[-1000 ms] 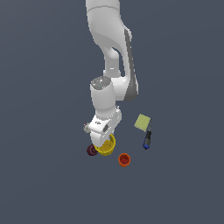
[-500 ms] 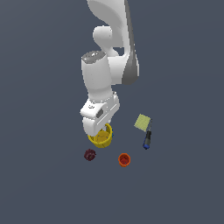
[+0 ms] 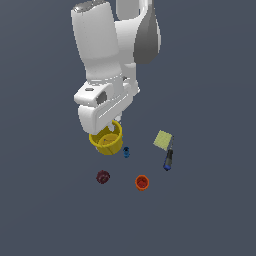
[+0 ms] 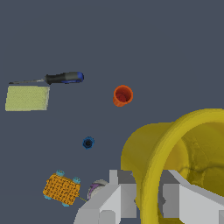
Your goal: Pick up a designated object from a clutter of objects.
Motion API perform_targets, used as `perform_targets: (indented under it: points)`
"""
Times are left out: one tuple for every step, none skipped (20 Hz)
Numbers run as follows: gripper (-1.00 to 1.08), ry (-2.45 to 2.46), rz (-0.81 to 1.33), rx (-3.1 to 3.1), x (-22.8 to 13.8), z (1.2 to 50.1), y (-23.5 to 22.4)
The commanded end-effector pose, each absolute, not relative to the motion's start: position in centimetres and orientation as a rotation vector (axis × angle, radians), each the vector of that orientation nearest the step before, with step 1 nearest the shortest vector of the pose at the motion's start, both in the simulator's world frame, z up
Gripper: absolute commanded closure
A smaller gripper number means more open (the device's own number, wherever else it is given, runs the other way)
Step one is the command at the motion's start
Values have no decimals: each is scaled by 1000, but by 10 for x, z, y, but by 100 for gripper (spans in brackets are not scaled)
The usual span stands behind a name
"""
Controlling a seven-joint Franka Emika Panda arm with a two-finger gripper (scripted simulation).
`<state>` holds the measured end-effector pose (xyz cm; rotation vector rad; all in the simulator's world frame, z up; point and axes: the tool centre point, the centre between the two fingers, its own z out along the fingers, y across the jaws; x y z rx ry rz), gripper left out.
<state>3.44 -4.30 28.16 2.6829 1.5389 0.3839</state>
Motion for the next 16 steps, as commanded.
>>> perform_targets:
  points:
    - [108,1538,387,2681,33,309,-48]
    - [108,1538,387,2681,33,318,-49]
    - [108,1538,387,2681,32,327,-51]
    - [108,1537,387,2682,32,336,-53]
    - [108,1537,387,2682,31,344,-54]
    - [108,1537,387,2682,31,351,-56]
    - [108,1537,387,2682,31,358,-58]
    - [108,1537,387,2682,31,364,-59]
    - [108,1537,387,2682,31,370,-60]
    - [108,1536,386,2682,31,376,-61]
    - [108,1536,386,2682,31,381,-62]
    - [108,1536,386,2682,31,385,-63]
    - [108,1536,386,2682,31,389,-64]
    - [108,1535,386,2683,31,392,-65]
    - [108,1535,386,2683,31,395,-65]
    - [108,1535,386,2683,31,398,-66]
